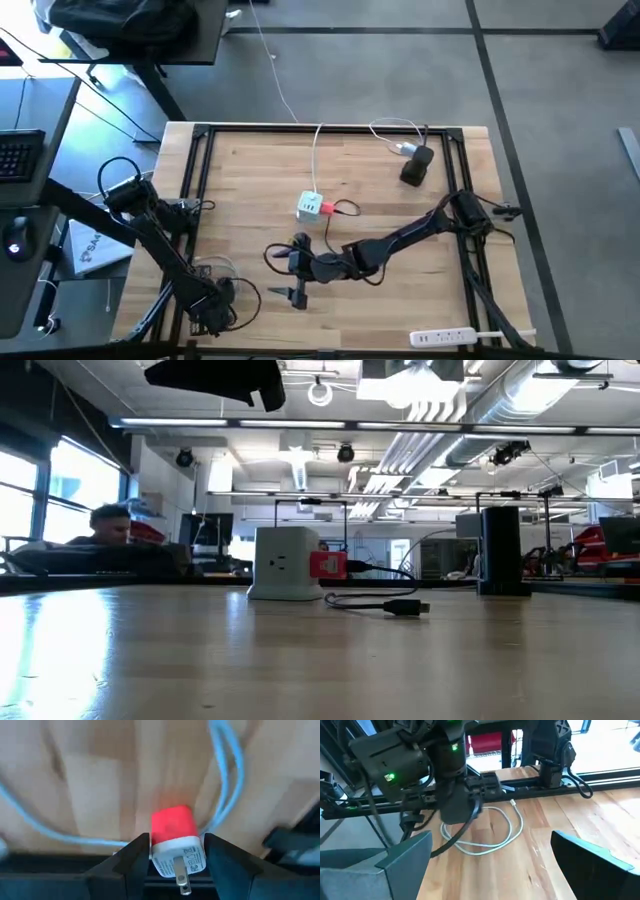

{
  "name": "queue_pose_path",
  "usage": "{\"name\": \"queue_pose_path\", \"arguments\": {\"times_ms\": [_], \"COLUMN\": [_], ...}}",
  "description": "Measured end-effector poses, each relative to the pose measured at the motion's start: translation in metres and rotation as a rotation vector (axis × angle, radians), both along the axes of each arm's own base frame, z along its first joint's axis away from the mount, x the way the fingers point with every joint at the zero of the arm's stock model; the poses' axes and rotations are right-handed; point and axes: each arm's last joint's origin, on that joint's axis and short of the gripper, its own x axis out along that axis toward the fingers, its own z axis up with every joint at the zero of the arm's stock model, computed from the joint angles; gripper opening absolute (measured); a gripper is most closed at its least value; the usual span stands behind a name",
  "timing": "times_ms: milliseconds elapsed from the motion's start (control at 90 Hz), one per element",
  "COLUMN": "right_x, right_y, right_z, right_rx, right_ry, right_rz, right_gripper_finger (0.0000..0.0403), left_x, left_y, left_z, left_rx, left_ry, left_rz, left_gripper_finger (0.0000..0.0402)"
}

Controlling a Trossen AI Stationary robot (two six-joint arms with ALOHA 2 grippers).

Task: Insert USB
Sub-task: Insert the white charger cable into the pink charger adapter

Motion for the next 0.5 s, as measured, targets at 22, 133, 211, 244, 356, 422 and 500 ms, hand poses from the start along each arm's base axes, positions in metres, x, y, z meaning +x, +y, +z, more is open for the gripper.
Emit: {"name": "queue_pose_path", "arguments": {"times_ms": [22, 133, 211, 244, 356, 422, 500], "right_x": [0.0, -0.0001, 0.0, 0.0, 0.0, 0.0, -0.0001], "right_y": [0.0, 0.0002, 0.0, 0.0, 0.0, 0.0, 0.0002], "right_z": [0.0, 0.0, -0.0001, 0.0, -0.0001, -0.0001, -0.0001], "right_rx": [0.0, 0.003, 0.01, 0.01, 0.01, 0.012, 0.02], "right_ry": [0.0, 0.0, 0.001, 0.001, 0.001, 0.001, 0.002], "right_rz": [0.0, 0.0, -0.003, -0.003, -0.003, -0.004, -0.006], "right_gripper_finger": [0.0373, 0.0373, 0.0373, 0.0373, 0.0373, 0.0373, 0.0373], "left_x": [0.0005, 0.0016, 0.0021, 0.0021, 0.0033, 0.0047, 0.0068], "left_y": [0.0004, 0.0019, 0.0021, 0.0021, 0.0027, 0.0039, 0.0056], "left_z": [-0.0001, -0.0005, -0.0007, -0.0007, -0.0006, -0.0005, -0.0002], "left_rx": [0.009, 0.032, 0.035, 0.033, 0.029, 0.027, 0.014], "left_ry": [-0.012, -0.065, -0.087, -0.087, -0.08, -0.066, -0.032], "left_rz": [0.001, -0.071, -0.109, -0.116, -0.097, -0.073, -0.027], "left_gripper_finger": [0.0166, 0.0166, 0.0166, 0.0166, 0.0166, 0.0166, 0.0166]}}
